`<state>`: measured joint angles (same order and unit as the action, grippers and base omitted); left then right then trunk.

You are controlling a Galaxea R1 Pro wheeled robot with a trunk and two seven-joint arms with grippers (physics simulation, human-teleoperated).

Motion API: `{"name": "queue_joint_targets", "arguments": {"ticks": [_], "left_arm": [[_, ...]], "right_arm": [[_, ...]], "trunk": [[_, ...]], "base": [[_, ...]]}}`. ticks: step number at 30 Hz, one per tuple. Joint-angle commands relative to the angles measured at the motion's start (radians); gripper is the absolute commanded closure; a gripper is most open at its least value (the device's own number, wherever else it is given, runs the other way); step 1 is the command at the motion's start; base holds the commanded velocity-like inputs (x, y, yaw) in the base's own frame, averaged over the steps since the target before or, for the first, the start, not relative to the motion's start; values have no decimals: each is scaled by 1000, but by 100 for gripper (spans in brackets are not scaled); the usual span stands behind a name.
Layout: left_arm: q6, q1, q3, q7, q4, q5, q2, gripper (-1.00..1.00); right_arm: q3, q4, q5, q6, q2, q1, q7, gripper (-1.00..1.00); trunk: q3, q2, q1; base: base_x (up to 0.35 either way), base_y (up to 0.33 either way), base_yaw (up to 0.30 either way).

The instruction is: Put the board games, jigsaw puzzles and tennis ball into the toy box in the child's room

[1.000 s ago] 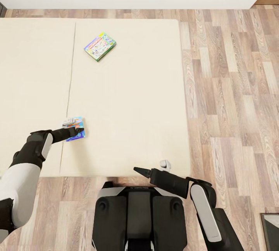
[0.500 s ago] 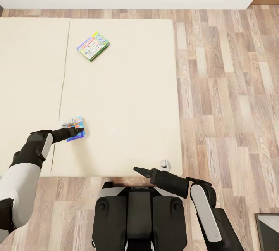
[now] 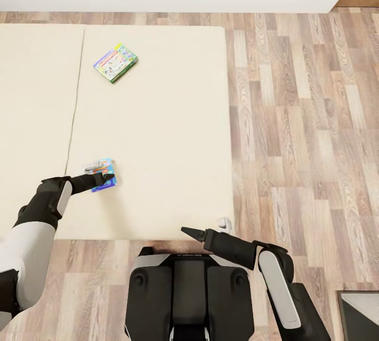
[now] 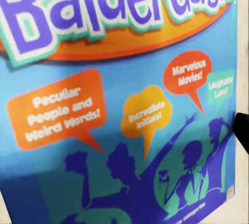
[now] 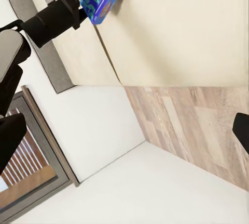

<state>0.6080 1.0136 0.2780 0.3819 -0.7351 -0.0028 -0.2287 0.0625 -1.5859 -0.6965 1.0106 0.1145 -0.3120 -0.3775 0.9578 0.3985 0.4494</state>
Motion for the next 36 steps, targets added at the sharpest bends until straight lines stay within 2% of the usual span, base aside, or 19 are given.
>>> {"name": "queue_joint_targets", "arguments": {"ticks": [1, 36], "left_arm": [[7, 0, 3, 5, -1, 0, 1, -100], [7, 0, 3, -1, -1, 0, 5, -100]], "right_arm": [[-1, 0, 9, 3, 1, -1, -9, -100], [-2, 0, 9, 3, 1, 0, -9, -100]], "trunk": [[1, 2, 1], [1, 2, 1]], "base": [[0, -172, 0], [0, -160, 0]]}}
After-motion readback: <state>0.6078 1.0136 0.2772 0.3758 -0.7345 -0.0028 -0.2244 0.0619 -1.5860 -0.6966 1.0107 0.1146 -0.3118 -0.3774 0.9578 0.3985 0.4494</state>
